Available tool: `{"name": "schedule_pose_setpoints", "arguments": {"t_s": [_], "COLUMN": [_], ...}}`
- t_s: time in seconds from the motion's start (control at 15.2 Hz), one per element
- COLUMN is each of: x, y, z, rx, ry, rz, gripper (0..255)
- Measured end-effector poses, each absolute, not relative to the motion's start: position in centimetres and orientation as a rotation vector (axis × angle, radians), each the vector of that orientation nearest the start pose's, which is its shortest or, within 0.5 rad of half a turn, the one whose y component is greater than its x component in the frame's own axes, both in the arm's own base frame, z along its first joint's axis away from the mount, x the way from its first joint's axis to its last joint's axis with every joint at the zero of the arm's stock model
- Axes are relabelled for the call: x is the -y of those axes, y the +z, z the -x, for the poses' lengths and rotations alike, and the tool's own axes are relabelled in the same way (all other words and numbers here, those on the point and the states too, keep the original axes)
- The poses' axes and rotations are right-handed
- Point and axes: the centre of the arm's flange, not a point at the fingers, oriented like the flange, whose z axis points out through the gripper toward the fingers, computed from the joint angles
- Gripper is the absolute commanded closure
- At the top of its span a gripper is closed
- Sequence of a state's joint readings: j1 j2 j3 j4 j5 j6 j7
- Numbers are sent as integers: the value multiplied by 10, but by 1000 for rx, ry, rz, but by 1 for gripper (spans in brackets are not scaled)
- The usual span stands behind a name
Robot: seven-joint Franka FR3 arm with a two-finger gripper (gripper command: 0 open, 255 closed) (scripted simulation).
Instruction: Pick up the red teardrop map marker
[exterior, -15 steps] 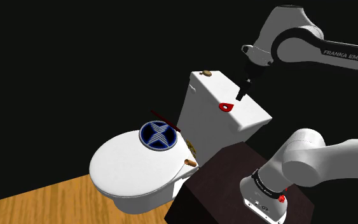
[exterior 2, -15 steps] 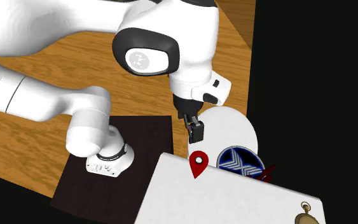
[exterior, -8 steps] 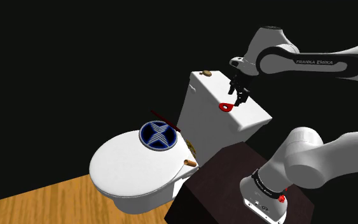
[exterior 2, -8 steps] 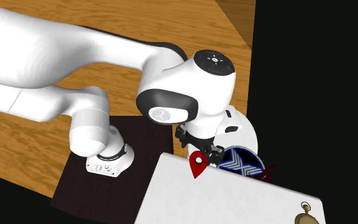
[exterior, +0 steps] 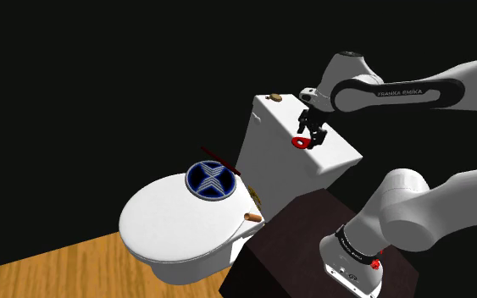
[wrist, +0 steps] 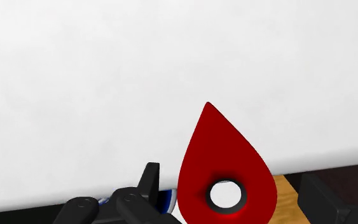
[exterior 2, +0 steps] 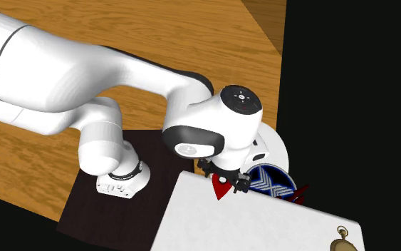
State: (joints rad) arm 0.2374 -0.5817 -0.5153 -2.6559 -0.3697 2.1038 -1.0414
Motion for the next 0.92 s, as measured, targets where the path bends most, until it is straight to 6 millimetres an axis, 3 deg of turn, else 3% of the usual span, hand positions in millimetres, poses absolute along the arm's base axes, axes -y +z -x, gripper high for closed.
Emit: {"name": "schedule_pose_setpoints", "arguments": {"t_s": [0.07, 0.13, 0.92], "x": [110, 110, 110], "y": [394, 392, 396], "z": [-354, -354, -353], "rx": [1565, 1565, 1566], "ry": [45, 45, 44], "rz": [2759, 2759, 2760], "gripper": [0, 255, 255]}}
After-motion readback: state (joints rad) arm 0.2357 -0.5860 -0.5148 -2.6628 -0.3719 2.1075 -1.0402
